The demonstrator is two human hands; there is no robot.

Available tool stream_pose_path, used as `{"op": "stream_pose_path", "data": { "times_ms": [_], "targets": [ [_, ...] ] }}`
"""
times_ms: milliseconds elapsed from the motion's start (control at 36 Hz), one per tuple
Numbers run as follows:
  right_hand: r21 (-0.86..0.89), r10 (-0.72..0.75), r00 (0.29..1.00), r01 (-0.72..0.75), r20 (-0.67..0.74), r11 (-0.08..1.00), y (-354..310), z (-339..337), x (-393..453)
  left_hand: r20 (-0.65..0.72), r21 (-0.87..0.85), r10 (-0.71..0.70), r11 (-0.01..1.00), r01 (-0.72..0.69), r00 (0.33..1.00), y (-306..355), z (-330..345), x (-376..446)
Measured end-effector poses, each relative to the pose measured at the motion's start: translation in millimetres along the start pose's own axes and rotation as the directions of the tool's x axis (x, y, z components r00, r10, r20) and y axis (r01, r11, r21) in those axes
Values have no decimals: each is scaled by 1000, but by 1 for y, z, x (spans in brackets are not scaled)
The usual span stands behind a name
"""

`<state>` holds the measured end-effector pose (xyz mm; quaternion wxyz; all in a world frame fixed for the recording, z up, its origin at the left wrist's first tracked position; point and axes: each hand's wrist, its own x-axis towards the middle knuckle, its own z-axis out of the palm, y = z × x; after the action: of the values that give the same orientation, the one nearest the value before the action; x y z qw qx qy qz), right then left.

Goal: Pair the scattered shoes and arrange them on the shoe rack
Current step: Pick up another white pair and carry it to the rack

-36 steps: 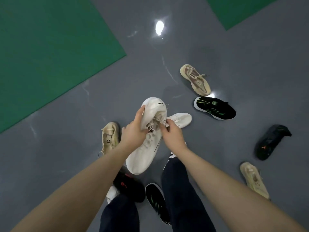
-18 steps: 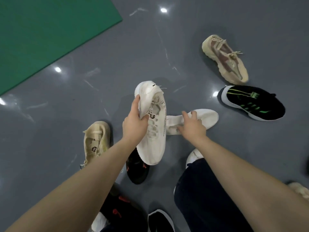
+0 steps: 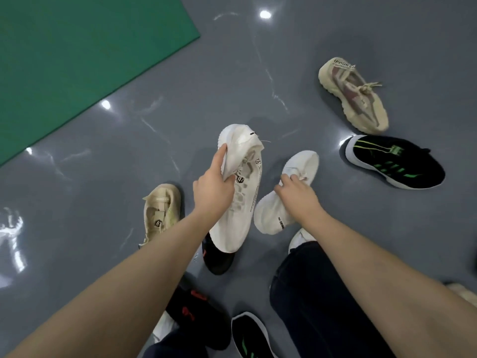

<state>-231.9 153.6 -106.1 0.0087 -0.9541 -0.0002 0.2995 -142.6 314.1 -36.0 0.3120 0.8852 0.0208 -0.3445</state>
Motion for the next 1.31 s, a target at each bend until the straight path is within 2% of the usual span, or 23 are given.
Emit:
{"op": "stream_pose_path", "data": {
  "times_ms": [56, 222, 333, 500, 639, 750, 917, 1111, 1306],
  "targets": [
    [-32, -77, 995, 75, -57, 997, 6, -24, -16, -1, 5, 2, 1000, -2, 1000, 19, -12, -16],
    [-171, -193, 979, 178, -71, 969, 19, -110, -71, -21, 19, 3, 1000, -3, 1000, 73, -55, -70],
    [-173, -249, 957, 223, -149, 959, 26, -172, -109, -52, 16, 10, 1000, -9, 999, 114, -89, -108],
    [-233, -261, 936, 207, -234, 950, 24, -248, -155, -107, 13, 32, 999, -31, 994, 167, -135, -151],
    [-277, -302, 907, 222, -294, 935, 17, -290, -187, -133, 73, 111, 992, -102, 985, 194, -163, -180],
    [-226, -265, 870, 183, -416, 957, 8, -315, -217, -144, 133, 196, 975, -178, 970, 206, -180, -207],
    [-63, -87, 827, 62, -555, 996, -36, -335, -285, -106, 184, 348, 927, -326, 931, 199, -212, -268],
    [8, 31, 765, -35, -644, 999, -111, -347, -374, -65, 171, 435, 891, -419, 898, 179, -252, -358],
    [28, 87, 736, -91, -671, 995, -160, -353, -449, -9, 221, 497, 847, -483, 868, 164, -272, -431]
  ]
}}
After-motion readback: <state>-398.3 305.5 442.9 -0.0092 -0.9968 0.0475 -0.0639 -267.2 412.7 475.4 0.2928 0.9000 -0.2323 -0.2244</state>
